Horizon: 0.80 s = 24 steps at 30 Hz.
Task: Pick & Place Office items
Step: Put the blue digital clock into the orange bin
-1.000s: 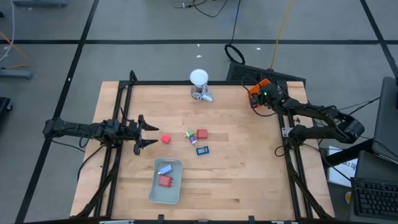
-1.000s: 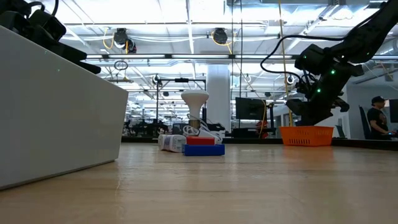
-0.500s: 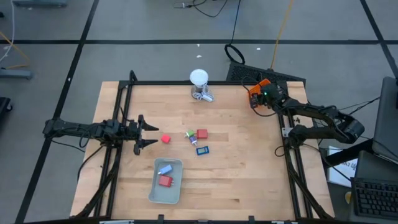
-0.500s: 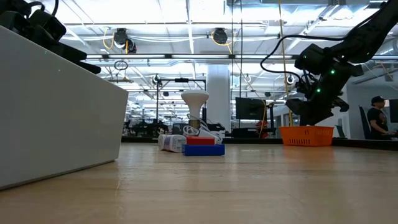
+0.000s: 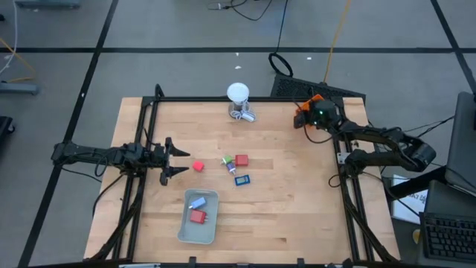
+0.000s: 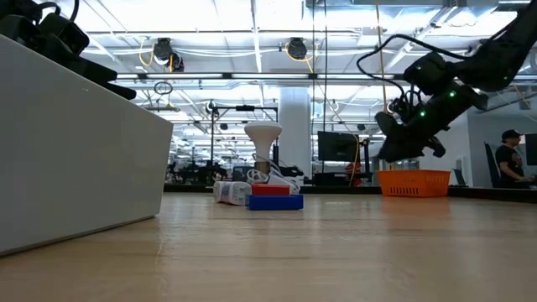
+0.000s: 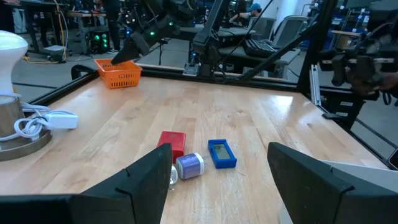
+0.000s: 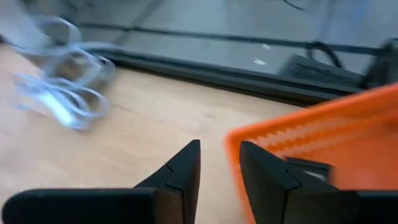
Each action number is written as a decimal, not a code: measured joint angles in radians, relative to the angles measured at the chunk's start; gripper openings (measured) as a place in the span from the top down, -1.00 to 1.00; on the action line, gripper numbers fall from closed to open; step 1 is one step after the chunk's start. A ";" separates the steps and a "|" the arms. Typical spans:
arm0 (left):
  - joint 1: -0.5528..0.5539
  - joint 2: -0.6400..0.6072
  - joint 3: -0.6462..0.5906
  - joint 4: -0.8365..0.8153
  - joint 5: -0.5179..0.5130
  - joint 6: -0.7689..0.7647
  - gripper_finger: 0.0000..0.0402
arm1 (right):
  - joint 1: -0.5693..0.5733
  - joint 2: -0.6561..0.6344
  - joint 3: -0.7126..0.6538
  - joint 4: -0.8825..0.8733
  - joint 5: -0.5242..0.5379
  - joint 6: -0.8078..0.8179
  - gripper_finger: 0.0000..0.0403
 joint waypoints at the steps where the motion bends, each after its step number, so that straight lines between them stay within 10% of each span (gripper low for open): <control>1: 0.000 0.000 0.000 0.000 0.000 0.000 -0.34 | 0.004 0.000 -0.017 0.046 -0.023 0.008 0.48; 12: 0.000 0.000 0.000 0.000 0.000 0.000 -0.34 | 0.170 0.000 -0.160 0.460 -0.259 0.026 0.48; 24: 0.000 0.000 0.000 0.000 0.000 0.000 -0.34 | 0.554 0.000 -0.162 0.546 -0.259 0.022 0.48</control>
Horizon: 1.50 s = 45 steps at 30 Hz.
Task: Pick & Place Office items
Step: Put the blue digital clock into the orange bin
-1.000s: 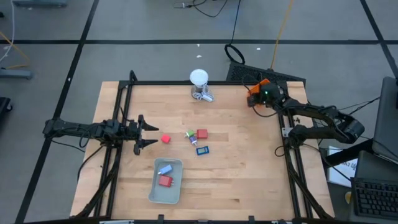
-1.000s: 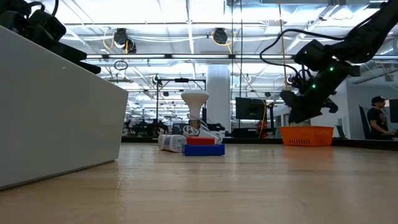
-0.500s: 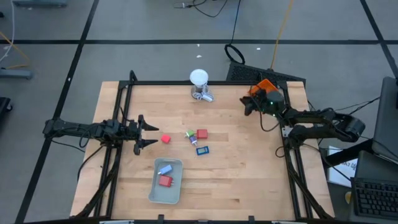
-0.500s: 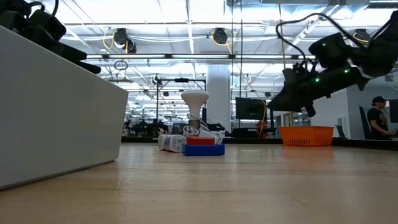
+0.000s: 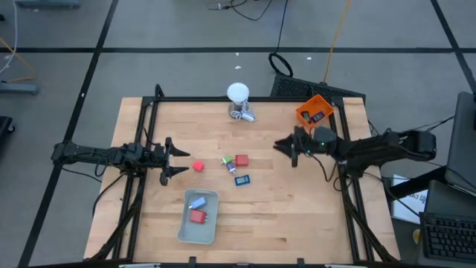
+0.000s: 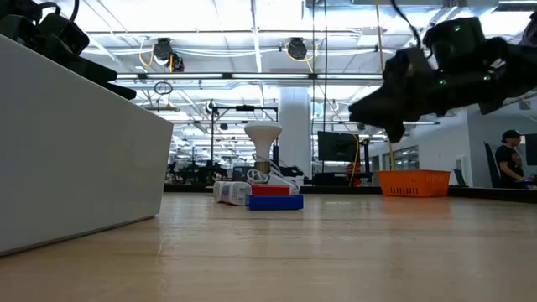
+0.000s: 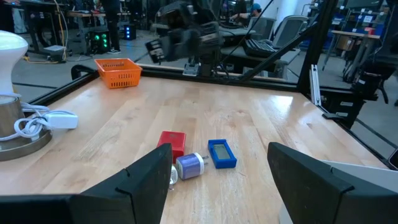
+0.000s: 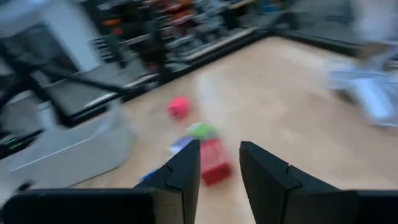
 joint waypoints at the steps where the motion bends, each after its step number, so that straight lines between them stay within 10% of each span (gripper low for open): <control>1: 0.000 0.000 0.000 0.000 0.000 0.000 -0.34 | 0.033 0.000 0.000 0.010 0.000 -0.002 0.48; 24: 0.000 0.000 0.000 0.000 0.000 0.000 -0.34 | 0.486 0.000 0.000 0.063 0.085 -0.215 0.47; 37: 0.000 0.000 0.000 0.000 0.000 0.000 -0.34 | 0.587 0.001 0.000 0.015 0.269 -0.246 -0.20; 45: 0.000 0.000 0.000 0.000 0.000 0.000 -0.34 | 0.586 0.001 0.000 -0.082 0.345 -0.243 -0.25</control>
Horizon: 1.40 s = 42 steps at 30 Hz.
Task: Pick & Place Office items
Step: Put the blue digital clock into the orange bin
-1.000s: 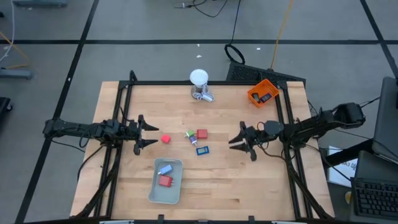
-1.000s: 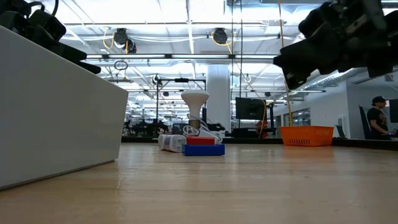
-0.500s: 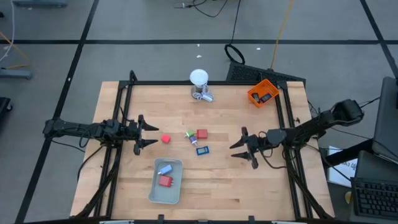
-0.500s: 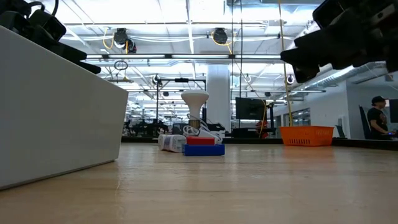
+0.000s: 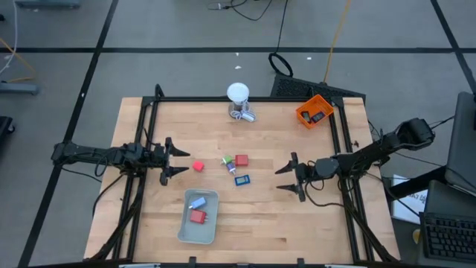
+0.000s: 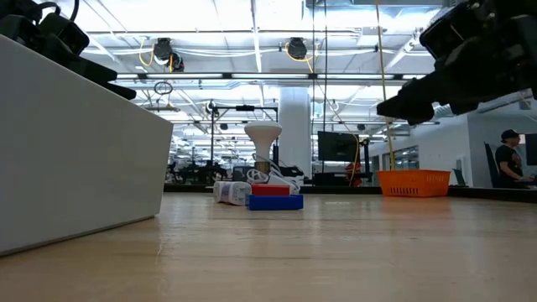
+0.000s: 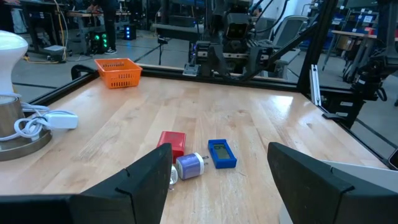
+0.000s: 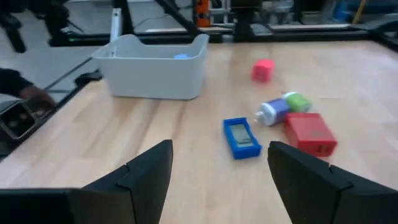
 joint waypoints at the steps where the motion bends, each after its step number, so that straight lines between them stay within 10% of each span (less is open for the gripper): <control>1: 0.000 0.000 0.000 0.000 0.000 0.000 -0.34 | 0.000 0.000 0.000 0.002 0.016 0.003 -0.25; 21: 0.000 0.000 0.000 0.000 0.000 0.000 -0.34 | -0.026 0.357 0.321 -0.141 0.095 -0.087 -0.36; 42: 0.000 0.000 0.000 0.000 0.000 0.000 -0.34 | -0.208 0.785 0.597 -0.248 -0.197 -0.120 -0.36</control>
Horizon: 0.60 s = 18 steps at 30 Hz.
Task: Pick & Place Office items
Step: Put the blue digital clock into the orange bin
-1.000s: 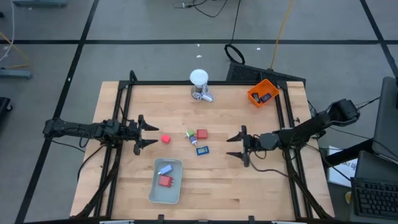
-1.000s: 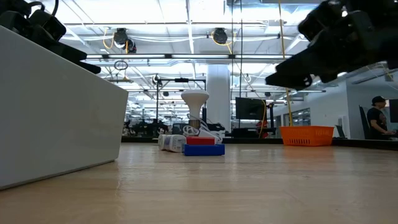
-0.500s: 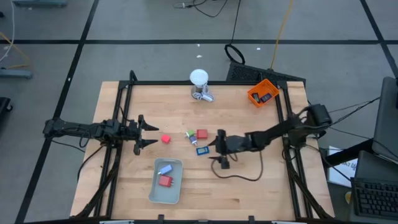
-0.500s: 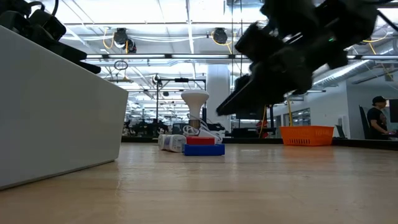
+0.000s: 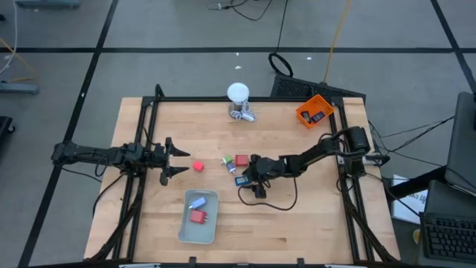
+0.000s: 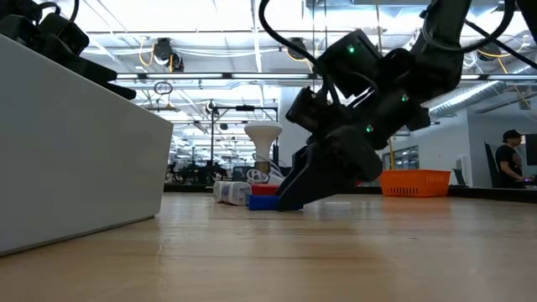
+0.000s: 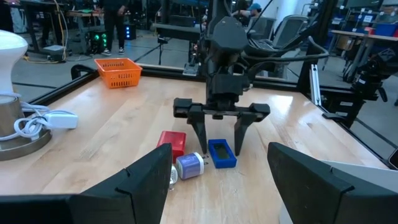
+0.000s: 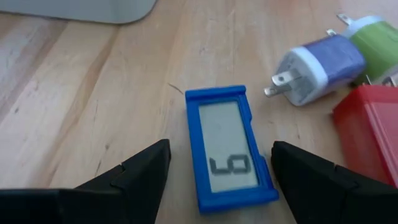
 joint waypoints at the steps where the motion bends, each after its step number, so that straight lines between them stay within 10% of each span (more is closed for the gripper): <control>1: 0.000 0.000 0.000 0.000 0.000 0.000 -0.34 | 0.002 0.007 0.000 -0.001 -0.006 0.004 -0.36; 18: 0.000 0.000 0.000 0.000 0.000 0.000 -0.34 | 0.009 0.007 -0.001 -0.014 -0.009 0.019 -0.36</control>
